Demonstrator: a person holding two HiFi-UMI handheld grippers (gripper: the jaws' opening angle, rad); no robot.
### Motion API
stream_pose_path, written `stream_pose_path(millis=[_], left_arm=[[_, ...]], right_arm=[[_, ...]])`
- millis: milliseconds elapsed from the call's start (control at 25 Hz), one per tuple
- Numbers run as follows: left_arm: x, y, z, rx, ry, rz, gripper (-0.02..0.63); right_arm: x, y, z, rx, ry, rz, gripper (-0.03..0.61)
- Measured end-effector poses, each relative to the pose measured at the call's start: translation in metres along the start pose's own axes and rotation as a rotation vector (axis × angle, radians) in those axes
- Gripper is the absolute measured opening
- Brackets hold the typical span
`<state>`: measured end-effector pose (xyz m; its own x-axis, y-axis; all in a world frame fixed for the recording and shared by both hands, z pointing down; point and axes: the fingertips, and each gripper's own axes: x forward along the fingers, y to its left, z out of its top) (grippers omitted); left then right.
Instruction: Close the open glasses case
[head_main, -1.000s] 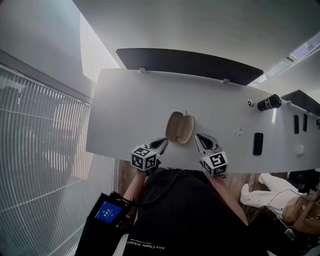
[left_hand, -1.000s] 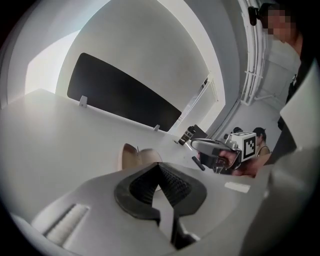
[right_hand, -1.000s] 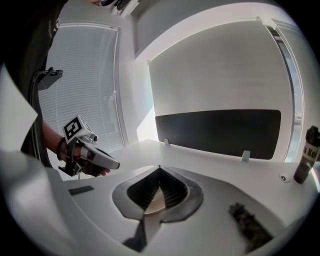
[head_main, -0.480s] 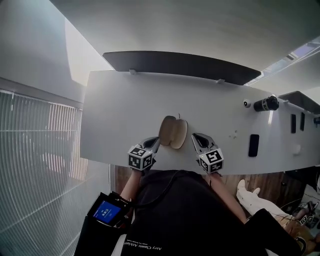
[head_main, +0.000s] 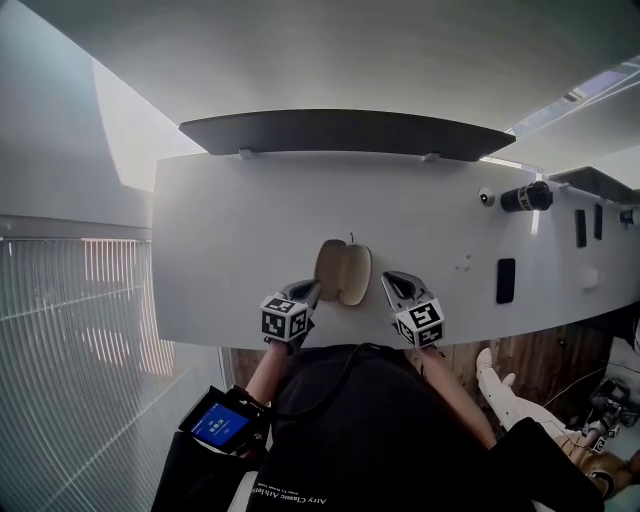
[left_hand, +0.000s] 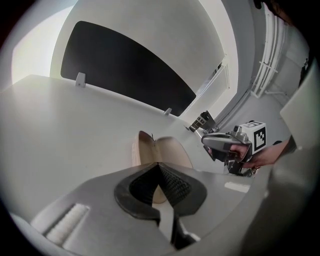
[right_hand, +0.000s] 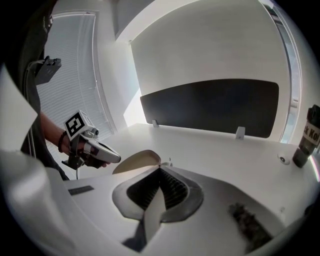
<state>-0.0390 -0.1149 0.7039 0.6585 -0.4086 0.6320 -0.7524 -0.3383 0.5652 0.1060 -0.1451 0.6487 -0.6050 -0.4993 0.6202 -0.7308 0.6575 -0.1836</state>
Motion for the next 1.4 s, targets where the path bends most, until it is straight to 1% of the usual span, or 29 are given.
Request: stream_pose_path(millis=[280,640,840,1080,1200,1400], left_arm=[[0.008,0.001,-0.01,0.009,0.064,-0.033,0.008],[0.012,0.01,-0.012,0.005,0.089,-0.05,0.008],[0.013,0.017,-0.021,-0.024,0.103,-0.048,0.008],[0.012,0.021,-0.025,-0.036,0.088,-0.066,0.008],[0.011,0.024,-0.026,-0.047,0.079,-0.079,0.008],[0.01,0.024,-0.026,-0.03,0.075,-0.098,0.008]], right_arm=[[0.007,-0.003,-0.005,0.041,0.021,-0.01,0.005],[0.016,-0.007,-0.008,0.047,0.039,-0.018,0.005],[0.023,0.004,-0.016,0.051,0.064,0.0,0.005],[0.03,0.012,-0.02,0.054,0.079,0.021,0.005],[0.035,0.012,-0.024,0.048,0.097,0.017,0.005],[0.041,0.015,-0.03,0.052,0.119,0.019,0.005]])
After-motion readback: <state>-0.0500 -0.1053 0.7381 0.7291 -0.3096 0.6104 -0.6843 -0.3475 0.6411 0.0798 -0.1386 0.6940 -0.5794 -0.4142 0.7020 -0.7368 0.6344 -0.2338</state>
